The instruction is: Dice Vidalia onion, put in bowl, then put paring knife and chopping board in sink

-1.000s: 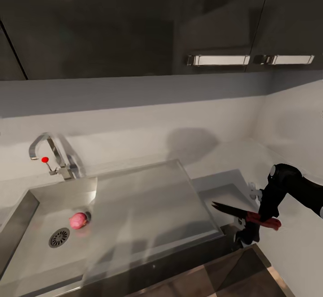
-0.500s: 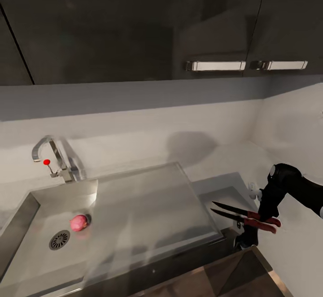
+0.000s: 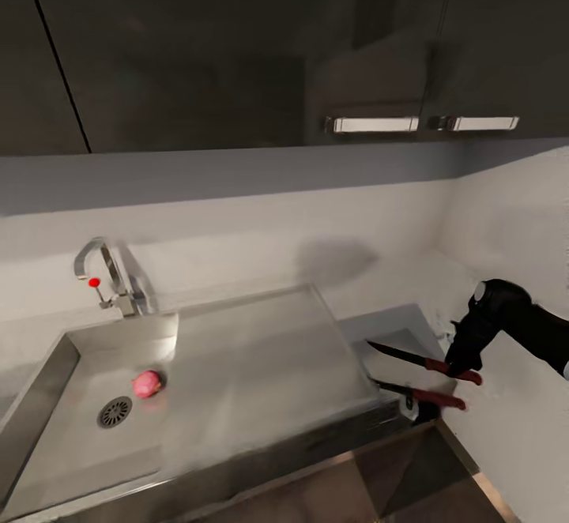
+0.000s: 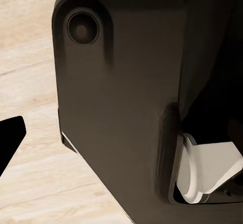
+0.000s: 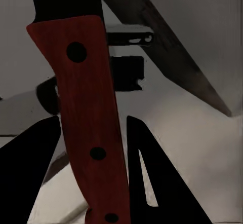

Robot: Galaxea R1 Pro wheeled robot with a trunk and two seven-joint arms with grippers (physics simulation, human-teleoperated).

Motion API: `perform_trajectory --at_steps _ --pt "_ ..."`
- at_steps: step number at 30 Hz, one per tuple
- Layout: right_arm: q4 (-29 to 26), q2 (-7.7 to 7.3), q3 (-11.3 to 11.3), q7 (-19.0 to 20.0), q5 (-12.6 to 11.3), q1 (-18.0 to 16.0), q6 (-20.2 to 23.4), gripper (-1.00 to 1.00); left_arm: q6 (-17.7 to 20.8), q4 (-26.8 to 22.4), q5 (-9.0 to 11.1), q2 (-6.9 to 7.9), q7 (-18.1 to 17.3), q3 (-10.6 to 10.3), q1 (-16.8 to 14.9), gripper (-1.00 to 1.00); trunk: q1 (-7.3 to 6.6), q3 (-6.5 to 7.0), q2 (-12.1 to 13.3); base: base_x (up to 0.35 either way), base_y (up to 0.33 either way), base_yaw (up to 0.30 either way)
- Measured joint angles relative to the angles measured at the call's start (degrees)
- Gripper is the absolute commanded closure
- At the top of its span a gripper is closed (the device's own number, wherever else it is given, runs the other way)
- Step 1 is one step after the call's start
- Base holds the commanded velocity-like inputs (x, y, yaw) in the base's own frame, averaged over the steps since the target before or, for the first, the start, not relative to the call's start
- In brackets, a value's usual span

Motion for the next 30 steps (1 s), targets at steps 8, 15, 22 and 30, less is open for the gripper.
perform_trajectory --at_steps 8,15,22,30 --pt "-2.7 0.0 -2.7 -3.5 0.0 0.0 0.2 1.0 0.0 0.1 0.0 0.03 0.0 0.1 0.0 -1.0 0.0 0.39 0.0 -0.318 0.096 0.0" --pt "-5.6 -0.01 -4.4 -5.7 0.0 0.0 2.4 1.0 0.0 0.1 0.0 0.03 0.0 0.0 0.0 -1.0 -0.03 0.39 0.0 -0.175 0.091 0.0" --pt "-8.1 0.03 -5.9 -8.4 -0.1 0.0 9.1 1.0 0.0 0.1 0.0 0.11 0.0 0.0 0.0 -1.0 -0.03 0.37 0.0 -0.014 0.008 0.0" --pt "-11.4 1.01 -6.0 -18.2 -0.3 0.0 10.2 1.0 0.0 0.1 0.0 0.12 0.0 0.0 0.0 -1.0 -0.03 -0.01 0.0 -0.001 0.0 0.047"
